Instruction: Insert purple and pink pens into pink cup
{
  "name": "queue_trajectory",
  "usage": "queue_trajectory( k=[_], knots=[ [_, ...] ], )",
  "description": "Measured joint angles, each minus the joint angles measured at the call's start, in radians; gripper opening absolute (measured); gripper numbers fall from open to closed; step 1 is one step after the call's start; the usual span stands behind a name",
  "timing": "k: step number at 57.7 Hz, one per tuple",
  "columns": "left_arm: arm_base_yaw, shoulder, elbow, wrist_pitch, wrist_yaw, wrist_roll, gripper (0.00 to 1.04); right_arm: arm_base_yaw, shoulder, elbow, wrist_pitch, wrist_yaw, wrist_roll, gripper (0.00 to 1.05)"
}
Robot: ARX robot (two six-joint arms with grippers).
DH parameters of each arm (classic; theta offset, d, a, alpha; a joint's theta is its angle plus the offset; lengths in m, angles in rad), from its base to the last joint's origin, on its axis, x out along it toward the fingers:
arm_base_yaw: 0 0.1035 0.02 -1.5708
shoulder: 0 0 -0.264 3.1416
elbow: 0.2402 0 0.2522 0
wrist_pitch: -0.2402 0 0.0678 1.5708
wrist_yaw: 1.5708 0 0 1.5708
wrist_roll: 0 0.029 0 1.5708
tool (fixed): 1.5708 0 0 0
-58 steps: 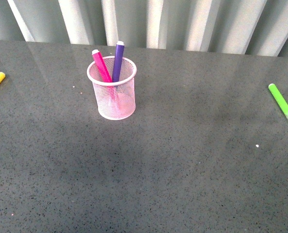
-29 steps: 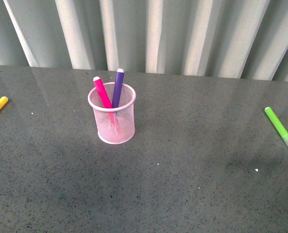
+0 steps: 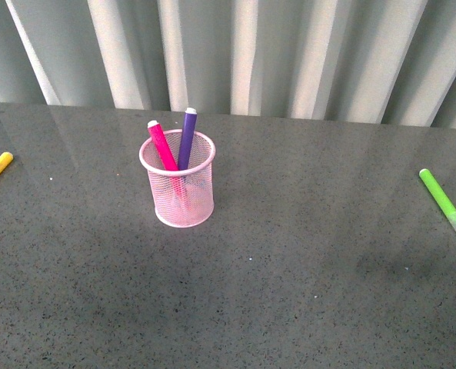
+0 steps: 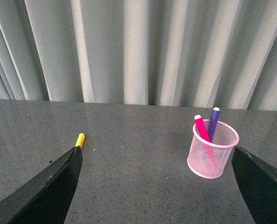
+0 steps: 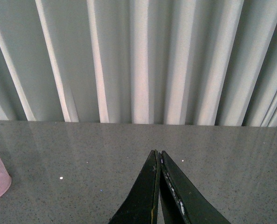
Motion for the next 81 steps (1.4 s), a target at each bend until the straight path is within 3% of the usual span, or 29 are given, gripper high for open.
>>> queue_trajectory(
  k=[49,56,73,81],
  knots=[
    [0.000,0.000,0.000,0.000,0.000,0.000,0.98,0.000,-0.303,0.000,-0.295,0.000,0.000,0.03],
    [0.000,0.000,0.000,0.000,0.000,0.000,0.98,0.000,-0.440,0.000,-0.465,0.000,0.001,0.03],
    [0.000,0.000,0.000,0.000,0.000,0.000,0.98,0.000,-0.475,0.000,-0.474,0.001,0.001,0.03],
    [0.000,0.000,0.000,0.000,0.000,0.000,0.98,0.000,-0.475,0.000,-0.474,0.002,0.001,0.23]
  ],
)
